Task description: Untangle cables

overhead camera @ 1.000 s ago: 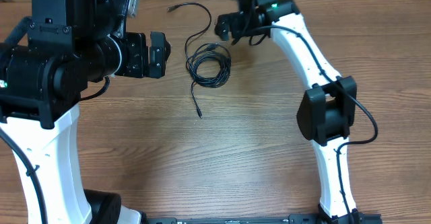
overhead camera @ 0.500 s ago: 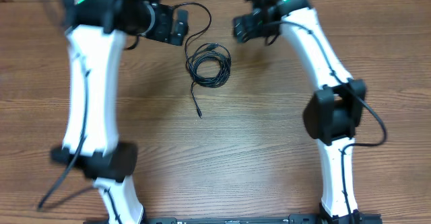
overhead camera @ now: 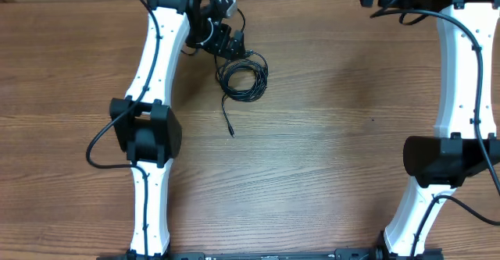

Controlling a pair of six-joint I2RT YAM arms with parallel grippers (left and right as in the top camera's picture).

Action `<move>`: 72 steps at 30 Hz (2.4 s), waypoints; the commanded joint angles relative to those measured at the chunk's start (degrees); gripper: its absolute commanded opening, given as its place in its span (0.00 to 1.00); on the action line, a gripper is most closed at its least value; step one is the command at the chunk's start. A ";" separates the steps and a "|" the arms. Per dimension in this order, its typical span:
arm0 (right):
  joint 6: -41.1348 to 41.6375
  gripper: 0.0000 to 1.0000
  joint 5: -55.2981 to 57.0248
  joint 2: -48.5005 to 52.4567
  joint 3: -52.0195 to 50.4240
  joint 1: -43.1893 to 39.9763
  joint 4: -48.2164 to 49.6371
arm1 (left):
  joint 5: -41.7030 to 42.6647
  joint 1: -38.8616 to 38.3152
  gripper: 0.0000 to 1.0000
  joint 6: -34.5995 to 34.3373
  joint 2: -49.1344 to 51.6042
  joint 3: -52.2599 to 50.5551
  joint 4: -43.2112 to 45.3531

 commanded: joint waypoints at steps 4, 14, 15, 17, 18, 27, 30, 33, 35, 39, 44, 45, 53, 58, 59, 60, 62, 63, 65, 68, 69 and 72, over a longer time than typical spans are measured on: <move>-0.35 1.00 -1.57 0.31 0.09 -0.33 -3.17 | 4.83 -2.95 1.00 4.02 4.48 0.15 4.00; -0.35 1.00 -1.57 0.31 0.09 -0.33 -6.91 | -1.66 -5.92 0.97 10.05 8.81 0.15 10.91; -0.35 1.00 -1.57 0.31 0.09 -0.33 -7.02 | -2.32 -5.92 0.97 10.05 9.09 0.15 11.45; -0.35 1.00 -1.57 0.31 0.09 -0.33 -7.13 | -2.86 -5.92 0.97 10.05 9.92 0.15 12.26; -0.35 1.00 -1.57 0.31 0.09 -0.28 -7.10 | -3.04 -5.92 0.97 10.05 10.12 0.15 12.59; -0.35 1.00 -1.57 0.31 0.09 -0.11 -6.49 | -7.67 -5.92 0.97 10.01 10.54 0.15 15.96; -0.35 1.00 -1.57 0.31 0.09 -0.11 -6.45 | -7.54 -5.95 0.84 9.53 10.78 0.15 16.28; -0.35 1.00 -1.57 0.31 0.09 -0.11 -6.45 | -7.65 -5.95 0.82 8.98 11.37 0.07 16.31; -0.35 1.00 -1.55 0.31 0.09 -0.11 -6.45 | -7.69 -5.92 0.81 8.90 11.82 0.04 16.17; -0.35 1.00 -1.55 0.31 0.09 -0.11 -6.45 | -7.69 -5.92 0.81 8.74 13.00 0.04 15.89; -0.35 1.00 -1.55 0.31 0.09 -0.11 -6.45 | -7.85 -5.92 0.04 8.46 14.45 0.04 15.89; -0.35 1.00 -1.55 0.31 0.09 -0.11 -6.45 | -7.82 -5.92 0.04 8.20 14.45 0.04 15.96; -0.28 1.00 -1.77 0.33 0.09 -0.11 -5.46 | -15.93 -4.31 0.04 -7.67 12.72 12.90 9.62; -0.31 1.00 -6.01 0.33 0.09 -0.11 -4.70 | -7.78 -0.66 0.04 -20.35 10.27 28.20 -1.25; -0.33 0.99 -7.39 0.33 0.09 -0.11 -4.44 | -5.01 0.37 0.04 -23.74 9.73 31.23 -3.02; -0.33 0.92 -8.44 0.33 0.09 -0.11 -4.20 | -2.08 1.29 0.04 -26.40 9.33 33.73 -4.31; -0.33 0.79 -11.34 0.33 0.00 -0.11 -3.52 | 5.95 3.17 0.04 -30.21 8.35 37.79 -5.88; -0.33 0.75 -12.44 0.33 0.00 -0.11 -3.34 | 10.82 4.17 0.04 -31.41 6.58 37.46 -6.05; -0.33 0.66 -14.34 0.44 0.00 0.02 -3.21 | 19.69 5.73 0.04 -31.82 4.70 37.57 -5.57; -0.33 0.33 -15.28 0.79 -0.02 0.85 -3.28 | 32.65 7.37 0.04 -31.85 2.19 37.57 -2.64; -0.31 0.29 -15.28 0.96 -0.02 1.33 -3.30 | 36.81 7.69 0.04 -33.40 1.51 37.57 -1.05; -0.33 0.15 -15.30 1.46 -0.02 3.17 -3.15 | 45.00 8.13 0.04 -41.38 0.00 37.57 4.17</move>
